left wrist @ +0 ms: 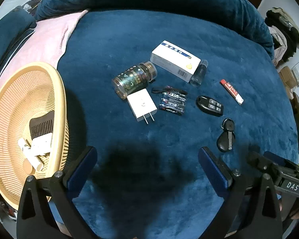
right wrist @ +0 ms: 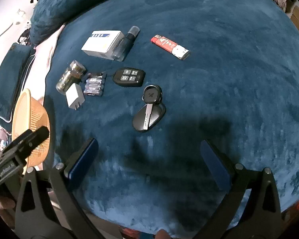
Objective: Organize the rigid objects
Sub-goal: 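Move left tool toward white charger block while right tool approaches black car key, then close left tool on white ZONGHUA charger while right tool grasps black car key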
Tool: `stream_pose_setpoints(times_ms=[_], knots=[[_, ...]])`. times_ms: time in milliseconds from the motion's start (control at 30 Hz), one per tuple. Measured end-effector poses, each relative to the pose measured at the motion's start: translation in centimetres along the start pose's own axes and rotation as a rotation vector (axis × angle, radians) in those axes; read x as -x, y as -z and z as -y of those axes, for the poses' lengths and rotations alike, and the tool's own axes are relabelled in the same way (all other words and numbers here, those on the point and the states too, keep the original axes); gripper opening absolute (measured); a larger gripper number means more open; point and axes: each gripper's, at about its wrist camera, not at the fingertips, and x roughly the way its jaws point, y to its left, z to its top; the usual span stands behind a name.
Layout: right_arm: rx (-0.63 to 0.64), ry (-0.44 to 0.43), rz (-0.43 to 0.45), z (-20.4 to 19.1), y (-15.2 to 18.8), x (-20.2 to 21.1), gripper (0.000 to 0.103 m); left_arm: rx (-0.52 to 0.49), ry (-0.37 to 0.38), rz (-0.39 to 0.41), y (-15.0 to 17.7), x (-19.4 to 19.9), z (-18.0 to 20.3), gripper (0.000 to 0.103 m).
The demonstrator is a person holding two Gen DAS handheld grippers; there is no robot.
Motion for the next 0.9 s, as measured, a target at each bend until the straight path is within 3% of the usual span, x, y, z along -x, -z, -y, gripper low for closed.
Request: stream_pose_setpoints(times_ms=[200, 333, 467, 667, 733, 800, 900], knots=[[-0.003, 0.011, 0.005, -0.3, -0.5, -1.1, 0.101, 0.01, 0.019, -0.007, 0.0, -0.9, -0.1, 0.101], [-0.009, 0.029, 0.006, -0.5, -1.4, -2.6, 0.085, 0.015, 0.035, -0.009, -0.3, -1.9, -0.2, 0.101], [-0.015, 0.064, -0.005, -0.9, -2.5, -5.0, 0.077, 0.065, 0.063, -0.023, -1.0, -3.4, -0.6, 0.101], [0.005, 0.13, -0.03, -1.2, -3.0, -7.3, 0.05, 0.13, 0.073, -0.031, -2.4, -5.4, -1.4, 0.101], [0.019, 0.142, -0.005, -1.2, -3.0, -6.7, 0.031, 0.162, 0.074, -0.042, -2.9, -6.3, -2.0, 0.1], [0.015, 0.124, 0.01, -0.9, -3.1, -6.1, 0.024, 0.206, 0.08, -0.05, -3.3, -7.2, -2.8, 0.099], [0.019, 0.118, 0.007, -0.7, -3.5, -5.9, 0.023, 0.268, 0.08, -0.063, -4.0, -8.3, -3.8, 0.093]])
